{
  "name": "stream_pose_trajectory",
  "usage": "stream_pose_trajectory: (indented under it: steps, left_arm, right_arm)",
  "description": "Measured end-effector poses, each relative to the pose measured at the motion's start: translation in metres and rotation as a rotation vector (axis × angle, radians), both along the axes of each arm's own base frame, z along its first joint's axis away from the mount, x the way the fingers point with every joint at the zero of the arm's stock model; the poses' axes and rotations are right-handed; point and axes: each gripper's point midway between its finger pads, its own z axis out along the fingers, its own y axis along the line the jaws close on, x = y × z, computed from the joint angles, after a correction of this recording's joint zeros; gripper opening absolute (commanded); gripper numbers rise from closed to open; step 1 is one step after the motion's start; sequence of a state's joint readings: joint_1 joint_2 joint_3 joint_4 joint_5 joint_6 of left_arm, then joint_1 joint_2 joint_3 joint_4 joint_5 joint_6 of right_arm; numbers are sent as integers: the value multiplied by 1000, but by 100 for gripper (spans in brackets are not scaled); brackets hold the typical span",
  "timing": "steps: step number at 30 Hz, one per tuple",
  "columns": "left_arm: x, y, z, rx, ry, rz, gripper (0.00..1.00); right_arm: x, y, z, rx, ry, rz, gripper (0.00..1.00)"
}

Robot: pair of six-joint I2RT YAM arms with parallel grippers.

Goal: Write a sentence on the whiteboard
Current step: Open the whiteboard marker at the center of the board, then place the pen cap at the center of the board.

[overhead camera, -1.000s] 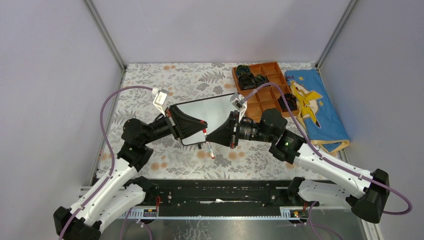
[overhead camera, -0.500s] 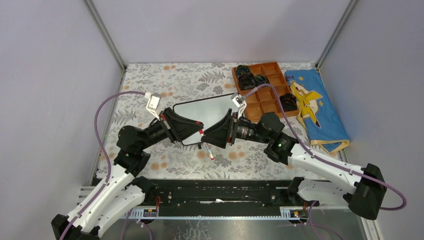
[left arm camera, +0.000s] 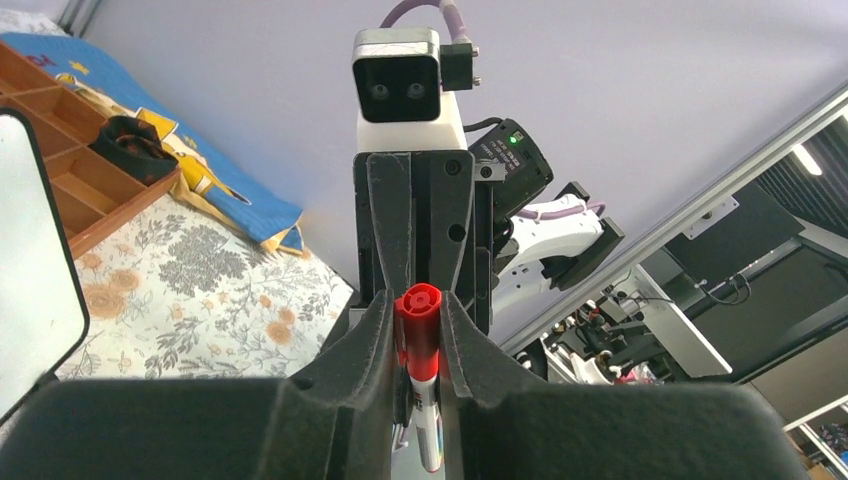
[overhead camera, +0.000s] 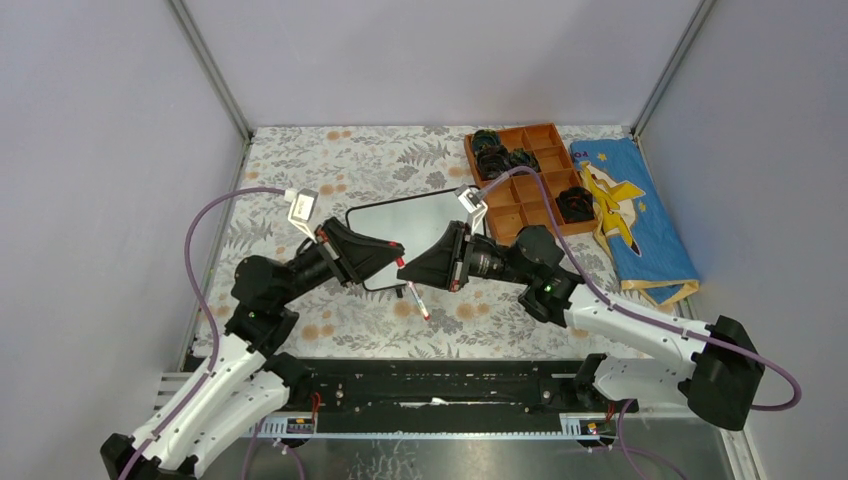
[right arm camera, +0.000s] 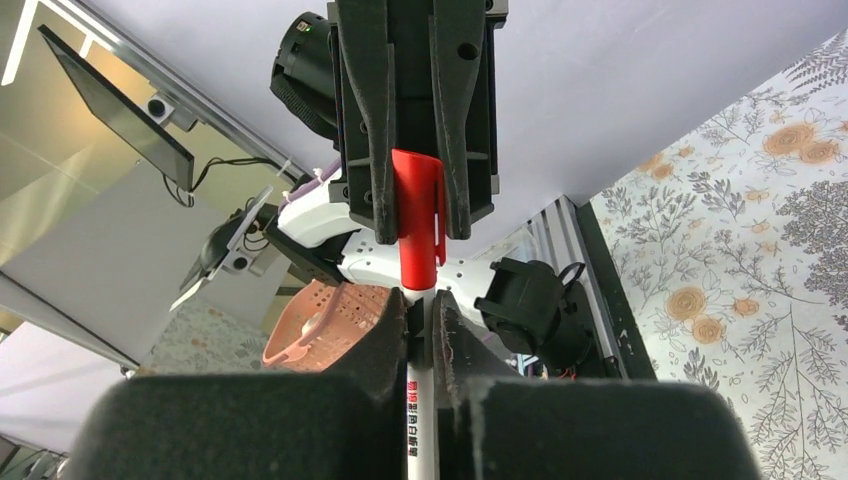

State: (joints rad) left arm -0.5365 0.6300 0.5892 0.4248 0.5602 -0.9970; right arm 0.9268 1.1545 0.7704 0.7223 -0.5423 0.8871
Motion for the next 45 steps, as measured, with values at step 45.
stream_pose_trajectory:
  steps: [45]
  left_arm:
    - [16, -7, -182, 699, 375, 155, 0]
  right_arm:
    - [51, -210, -86, -589, -113, -922, 0]
